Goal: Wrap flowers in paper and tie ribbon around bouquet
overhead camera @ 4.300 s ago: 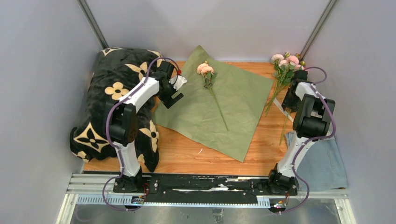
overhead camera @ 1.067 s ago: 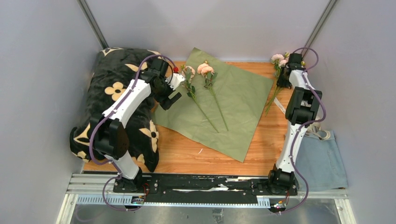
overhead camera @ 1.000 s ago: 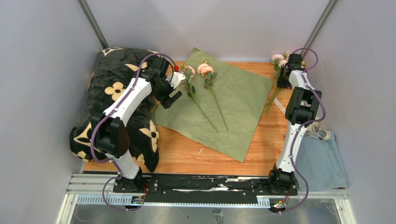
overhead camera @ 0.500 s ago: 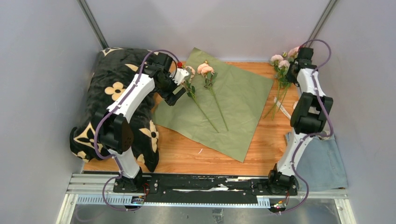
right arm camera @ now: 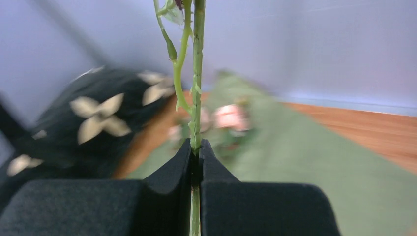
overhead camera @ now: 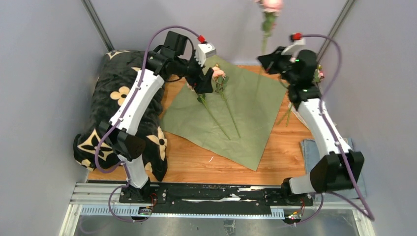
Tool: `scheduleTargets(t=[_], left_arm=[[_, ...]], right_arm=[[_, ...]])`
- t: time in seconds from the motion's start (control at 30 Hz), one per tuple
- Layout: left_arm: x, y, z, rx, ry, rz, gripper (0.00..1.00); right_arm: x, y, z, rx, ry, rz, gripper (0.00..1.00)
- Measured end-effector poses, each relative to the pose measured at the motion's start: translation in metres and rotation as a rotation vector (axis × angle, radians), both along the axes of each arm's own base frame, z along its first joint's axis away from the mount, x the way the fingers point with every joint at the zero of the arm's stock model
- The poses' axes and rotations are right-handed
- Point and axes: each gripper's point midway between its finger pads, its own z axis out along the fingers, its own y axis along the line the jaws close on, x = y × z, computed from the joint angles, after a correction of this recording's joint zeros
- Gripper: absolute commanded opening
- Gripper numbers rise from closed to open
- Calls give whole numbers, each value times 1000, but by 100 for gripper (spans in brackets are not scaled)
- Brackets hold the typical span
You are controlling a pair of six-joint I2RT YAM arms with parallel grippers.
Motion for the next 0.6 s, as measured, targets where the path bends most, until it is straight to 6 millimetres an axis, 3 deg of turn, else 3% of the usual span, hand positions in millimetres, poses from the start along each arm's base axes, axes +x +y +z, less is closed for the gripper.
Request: scheduleTargets(t=[0.07, 0.13, 0.27, 0.37, 0.43, 0.5, 0.53, 0.6], left_arm=[[-10, -29, 19, -83, 8, -64, 91], [-16, -47, 20, -123, 49, -100, 91], [-4, -49, -16, -102, 163, -61, 91], [3, -30, -61, -28, 255, 7, 91], [7, -16, -77, 10, 282, 46, 90], [10, 0, -98, 60, 305, 84, 89], [11, 6, -107, 81, 314, 102, 89], [13, 23, -133, 135, 347, 153, 88]], right_arm=[[-4, 70, -9, 55, 7, 204, 0], [-7, 127, -32, 70, 67, 348, 0], [4, 188, -90, 19, 208, 457, 0], [13, 208, -139, -48, 313, 471, 0], [19, 216, -172, -91, 385, 481, 2], [29, 224, -203, -132, 458, 493, 19], [34, 226, -219, -150, 496, 495, 33], [38, 226, -250, -183, 576, 494, 44]])
